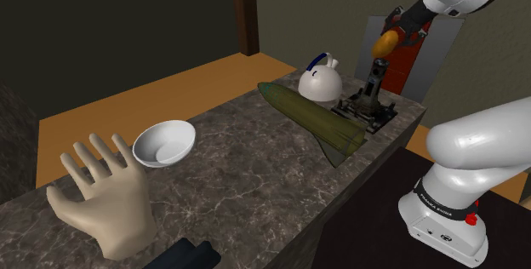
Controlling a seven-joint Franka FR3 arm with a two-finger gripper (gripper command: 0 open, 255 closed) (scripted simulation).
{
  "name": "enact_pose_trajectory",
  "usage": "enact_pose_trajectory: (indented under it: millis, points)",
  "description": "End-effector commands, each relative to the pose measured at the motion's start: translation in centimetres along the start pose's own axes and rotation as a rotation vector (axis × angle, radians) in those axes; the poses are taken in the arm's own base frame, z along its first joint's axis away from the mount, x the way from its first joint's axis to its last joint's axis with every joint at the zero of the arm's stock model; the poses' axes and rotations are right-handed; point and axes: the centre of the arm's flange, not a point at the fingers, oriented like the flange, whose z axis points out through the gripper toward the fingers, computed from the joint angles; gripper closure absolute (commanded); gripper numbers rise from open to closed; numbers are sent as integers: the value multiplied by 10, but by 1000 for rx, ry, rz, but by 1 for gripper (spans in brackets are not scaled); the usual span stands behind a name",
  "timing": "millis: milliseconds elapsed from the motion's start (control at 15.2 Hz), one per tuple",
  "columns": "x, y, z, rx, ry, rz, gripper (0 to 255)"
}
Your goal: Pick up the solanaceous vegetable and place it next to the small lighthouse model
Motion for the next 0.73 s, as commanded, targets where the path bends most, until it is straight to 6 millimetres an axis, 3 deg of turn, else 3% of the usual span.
enact_pose_trajectory:
  millis: [0, 660]
  points:
    - [0, 6, 9, 0, 0, 0, 255]
    - [-5, 35, 53, 0, 0, 0, 255]
